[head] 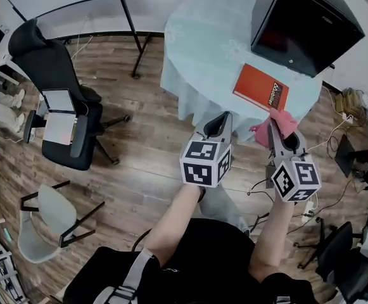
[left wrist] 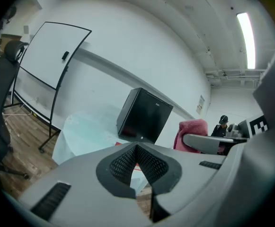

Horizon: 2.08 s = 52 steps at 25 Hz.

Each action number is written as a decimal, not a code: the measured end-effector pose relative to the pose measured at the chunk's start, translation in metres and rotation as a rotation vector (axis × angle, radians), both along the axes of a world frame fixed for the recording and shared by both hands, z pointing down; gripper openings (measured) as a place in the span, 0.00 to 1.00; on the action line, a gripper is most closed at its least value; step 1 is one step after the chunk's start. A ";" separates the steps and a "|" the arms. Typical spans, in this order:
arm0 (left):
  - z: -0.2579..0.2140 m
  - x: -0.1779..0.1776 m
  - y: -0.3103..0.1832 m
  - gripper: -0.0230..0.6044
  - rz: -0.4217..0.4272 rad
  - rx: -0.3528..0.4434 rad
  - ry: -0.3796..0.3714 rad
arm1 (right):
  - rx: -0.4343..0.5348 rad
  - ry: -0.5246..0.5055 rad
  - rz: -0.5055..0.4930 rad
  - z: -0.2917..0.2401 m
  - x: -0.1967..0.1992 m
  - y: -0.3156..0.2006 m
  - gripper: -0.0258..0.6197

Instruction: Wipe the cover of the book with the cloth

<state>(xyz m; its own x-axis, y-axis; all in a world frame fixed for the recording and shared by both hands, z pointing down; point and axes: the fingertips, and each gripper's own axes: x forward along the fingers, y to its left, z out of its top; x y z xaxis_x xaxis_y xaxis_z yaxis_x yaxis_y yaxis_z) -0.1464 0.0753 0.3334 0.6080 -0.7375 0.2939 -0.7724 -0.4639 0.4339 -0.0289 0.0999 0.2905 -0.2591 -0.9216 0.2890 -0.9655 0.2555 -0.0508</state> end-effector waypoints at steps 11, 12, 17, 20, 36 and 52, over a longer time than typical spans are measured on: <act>0.004 0.088 -0.077 0.06 0.079 -0.018 -0.101 | 0.003 -0.124 0.021 0.002 0.069 -0.101 0.19; -0.004 0.090 -0.088 0.06 0.068 -0.002 -0.107 | 0.016 -0.135 0.005 -0.003 0.070 -0.110 0.19; -0.038 0.082 -0.139 0.06 -0.025 0.075 -0.116 | 0.078 -0.164 -0.054 -0.021 0.082 -0.143 0.19; -0.026 0.090 -0.141 0.06 -0.010 0.054 -0.152 | 0.075 -0.180 -0.039 -0.020 0.103 -0.154 0.19; 0.050 0.128 -0.224 0.06 0.057 -0.149 -0.124 | -0.114 -0.250 0.138 0.050 0.180 -0.218 0.19; 0.147 0.134 -0.260 0.06 0.108 -0.363 -0.173 | -0.399 -0.377 -0.076 0.164 0.059 -0.295 0.19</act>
<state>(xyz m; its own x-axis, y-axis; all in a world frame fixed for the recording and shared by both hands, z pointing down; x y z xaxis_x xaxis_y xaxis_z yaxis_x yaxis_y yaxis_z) -0.0129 -0.1845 0.4799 0.5955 -0.5018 0.6274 -0.8032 -0.3876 0.4524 0.0305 -0.1954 0.4546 -0.4734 -0.7344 0.4863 -0.8414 0.2136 -0.4964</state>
